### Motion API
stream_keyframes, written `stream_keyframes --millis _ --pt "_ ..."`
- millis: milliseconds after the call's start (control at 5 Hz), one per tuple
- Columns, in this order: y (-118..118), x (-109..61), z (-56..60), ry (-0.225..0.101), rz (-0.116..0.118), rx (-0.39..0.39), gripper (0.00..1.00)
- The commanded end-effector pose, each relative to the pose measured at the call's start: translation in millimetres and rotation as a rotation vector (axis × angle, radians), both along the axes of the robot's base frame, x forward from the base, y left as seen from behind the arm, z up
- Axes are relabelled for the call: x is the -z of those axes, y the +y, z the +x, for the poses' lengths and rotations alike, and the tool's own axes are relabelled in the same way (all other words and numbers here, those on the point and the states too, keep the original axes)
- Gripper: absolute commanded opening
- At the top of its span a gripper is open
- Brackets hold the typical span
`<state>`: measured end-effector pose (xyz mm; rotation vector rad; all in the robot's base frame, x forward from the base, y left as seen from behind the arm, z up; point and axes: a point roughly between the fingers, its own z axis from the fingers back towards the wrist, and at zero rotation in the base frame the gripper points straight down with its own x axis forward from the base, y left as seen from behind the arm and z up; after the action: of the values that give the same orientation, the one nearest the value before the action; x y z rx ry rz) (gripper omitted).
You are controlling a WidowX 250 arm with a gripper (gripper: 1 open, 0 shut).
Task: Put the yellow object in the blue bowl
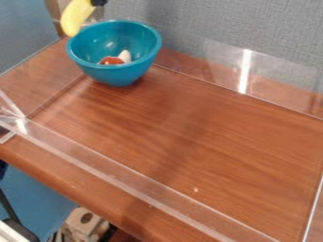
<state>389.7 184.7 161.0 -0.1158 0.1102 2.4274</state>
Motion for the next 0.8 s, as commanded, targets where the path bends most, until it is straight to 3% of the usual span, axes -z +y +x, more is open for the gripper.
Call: stream_keyframes --millis 0,400,600 --pt "-18.6 -39.9 -6.0 -0.092 0.056 0.072 0.0" --pt "-58.8 -26.0 -8.4 -0.076 0.083 0.007 0.0" --pt "-65.9 -20.0 -10.4 -0.069 0.091 0.038 0.0"
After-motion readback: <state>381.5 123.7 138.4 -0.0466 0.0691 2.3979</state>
